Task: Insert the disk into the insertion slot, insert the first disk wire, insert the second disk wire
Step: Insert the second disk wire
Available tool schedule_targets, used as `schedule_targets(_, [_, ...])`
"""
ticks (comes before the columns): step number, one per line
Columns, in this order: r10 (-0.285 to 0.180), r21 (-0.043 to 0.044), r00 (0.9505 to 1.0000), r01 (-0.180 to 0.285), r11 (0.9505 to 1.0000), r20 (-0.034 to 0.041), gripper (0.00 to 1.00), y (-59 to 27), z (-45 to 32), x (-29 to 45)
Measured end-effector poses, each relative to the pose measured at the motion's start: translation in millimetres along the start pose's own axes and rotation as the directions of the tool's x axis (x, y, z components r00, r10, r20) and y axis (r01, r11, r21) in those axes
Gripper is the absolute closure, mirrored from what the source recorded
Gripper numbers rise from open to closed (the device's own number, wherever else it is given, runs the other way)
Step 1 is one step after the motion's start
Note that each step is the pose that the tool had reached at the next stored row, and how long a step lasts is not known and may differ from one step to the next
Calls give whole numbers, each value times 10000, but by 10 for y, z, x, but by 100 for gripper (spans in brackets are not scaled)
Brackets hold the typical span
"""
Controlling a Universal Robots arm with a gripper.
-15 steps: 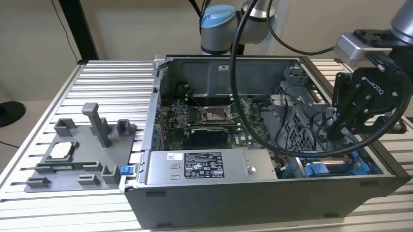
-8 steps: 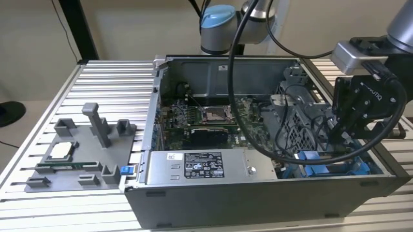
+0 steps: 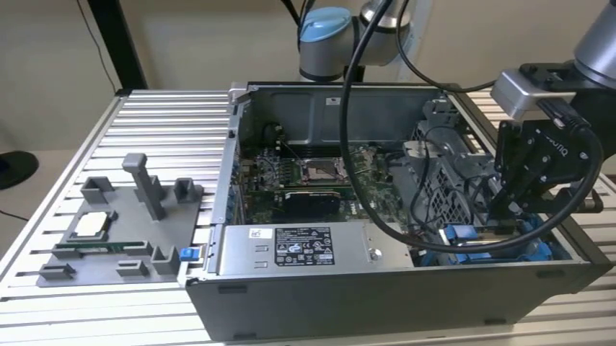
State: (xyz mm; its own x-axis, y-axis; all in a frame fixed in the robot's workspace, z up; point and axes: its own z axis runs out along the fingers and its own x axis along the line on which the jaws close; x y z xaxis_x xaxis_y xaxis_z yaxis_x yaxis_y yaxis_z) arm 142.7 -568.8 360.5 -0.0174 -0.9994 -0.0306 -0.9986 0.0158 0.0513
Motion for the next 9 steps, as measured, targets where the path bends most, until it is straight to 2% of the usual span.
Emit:
schedule_targets(7, [-2,5,10000,2,10000,1,100,0,2,0])
schedule_targets(9, [-3,35,10000,3,10000,5,100,0,8,0])
